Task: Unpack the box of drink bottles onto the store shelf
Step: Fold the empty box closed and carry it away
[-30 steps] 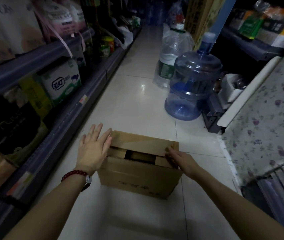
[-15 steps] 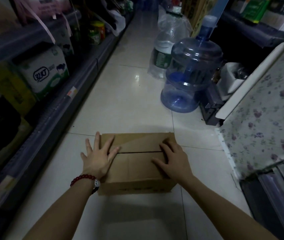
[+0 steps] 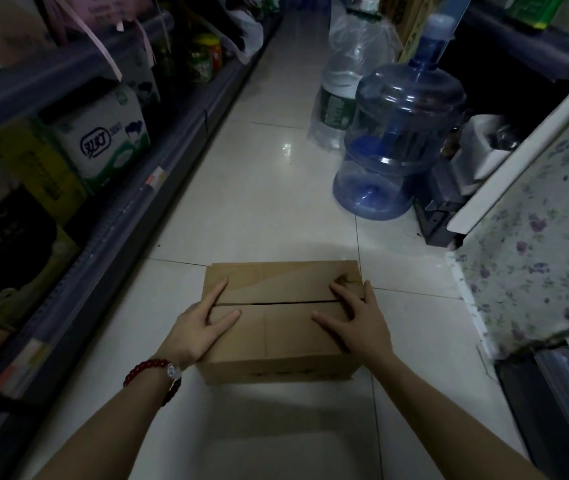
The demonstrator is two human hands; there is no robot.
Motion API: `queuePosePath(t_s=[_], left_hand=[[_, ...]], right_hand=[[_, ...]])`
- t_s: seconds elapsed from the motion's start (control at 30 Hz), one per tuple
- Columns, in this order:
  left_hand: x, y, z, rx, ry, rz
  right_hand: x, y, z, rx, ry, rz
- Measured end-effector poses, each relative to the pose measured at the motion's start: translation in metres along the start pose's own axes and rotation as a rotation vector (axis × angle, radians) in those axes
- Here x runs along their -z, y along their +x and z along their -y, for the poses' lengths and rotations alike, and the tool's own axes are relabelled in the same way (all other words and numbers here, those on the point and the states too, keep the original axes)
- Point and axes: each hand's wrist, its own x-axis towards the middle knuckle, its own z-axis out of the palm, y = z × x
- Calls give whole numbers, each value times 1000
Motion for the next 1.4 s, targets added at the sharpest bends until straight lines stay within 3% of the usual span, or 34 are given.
queuePosePath(t_s=[0.3, 0.93, 1.13, 1.4], left_hand=[[36, -24, -62, 88, -27, -88], [365, -188, -440, 24, -54, -77], [437, -226, -512, -17, -80, -83], [488, -225, -561, -70, -60, -103]], right_hand=[[53, -17, 54, 28, 107, -33], [409, -113, 418, 21, 112, -69], [480, -135, 499, 55, 118, -104], [521, -124, 559, 90, 103, -141]])
